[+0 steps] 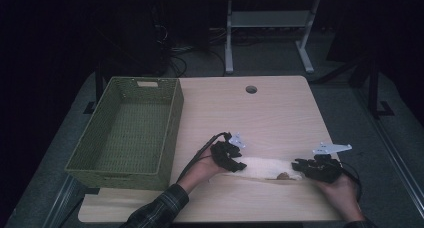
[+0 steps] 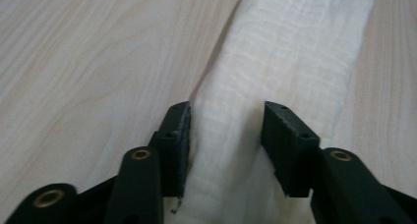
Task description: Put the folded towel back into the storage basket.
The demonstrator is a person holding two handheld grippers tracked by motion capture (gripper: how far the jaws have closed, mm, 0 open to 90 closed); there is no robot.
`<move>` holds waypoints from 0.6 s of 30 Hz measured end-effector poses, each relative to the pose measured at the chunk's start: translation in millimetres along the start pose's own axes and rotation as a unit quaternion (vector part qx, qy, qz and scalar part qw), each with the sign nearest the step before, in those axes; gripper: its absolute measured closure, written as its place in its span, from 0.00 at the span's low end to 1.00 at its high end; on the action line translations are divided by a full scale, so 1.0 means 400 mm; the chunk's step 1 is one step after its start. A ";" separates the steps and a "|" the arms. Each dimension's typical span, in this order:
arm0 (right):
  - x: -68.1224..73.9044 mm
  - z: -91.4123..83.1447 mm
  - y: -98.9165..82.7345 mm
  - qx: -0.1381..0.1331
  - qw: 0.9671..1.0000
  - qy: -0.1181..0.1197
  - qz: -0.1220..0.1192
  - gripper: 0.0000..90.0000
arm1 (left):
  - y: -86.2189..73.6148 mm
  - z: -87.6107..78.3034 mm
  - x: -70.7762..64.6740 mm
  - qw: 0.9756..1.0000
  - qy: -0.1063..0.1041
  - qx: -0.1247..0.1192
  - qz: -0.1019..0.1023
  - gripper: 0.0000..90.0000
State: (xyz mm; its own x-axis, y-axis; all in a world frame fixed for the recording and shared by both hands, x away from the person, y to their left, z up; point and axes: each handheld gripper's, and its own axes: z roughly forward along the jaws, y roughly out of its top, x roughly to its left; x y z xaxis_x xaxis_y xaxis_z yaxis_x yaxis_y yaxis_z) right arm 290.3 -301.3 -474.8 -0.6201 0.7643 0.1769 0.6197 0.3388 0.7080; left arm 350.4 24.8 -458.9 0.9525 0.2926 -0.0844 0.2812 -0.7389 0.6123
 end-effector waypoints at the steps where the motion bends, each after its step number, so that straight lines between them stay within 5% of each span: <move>1: 0.000 0.000 0.000 0.000 1.000 0.004 0.002 0.85 | 0.001 0.000 -0.001 1.000 -0.003 0.001 0.000 0.66; 8: 0.001 0.001 0.001 -0.001 1.000 0.005 -0.007 0.91 | 0.005 -0.003 -0.008 1.000 -0.014 0.008 0.001 0.89; 18: 0.001 -0.005 0.006 -0.006 1.000 0.003 -0.008 0.92 | 0.007 -0.031 -0.002 1.000 -0.023 -0.012 -0.011 0.93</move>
State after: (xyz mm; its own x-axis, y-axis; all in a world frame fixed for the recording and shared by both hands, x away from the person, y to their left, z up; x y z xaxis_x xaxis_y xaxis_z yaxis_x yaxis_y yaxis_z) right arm 290.5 -301.5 -471.8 -0.6323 0.7560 0.1694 0.6045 0.3446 0.7182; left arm 349.2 30.0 -447.2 0.9507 0.2798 -0.1337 0.2996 -0.7174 0.6290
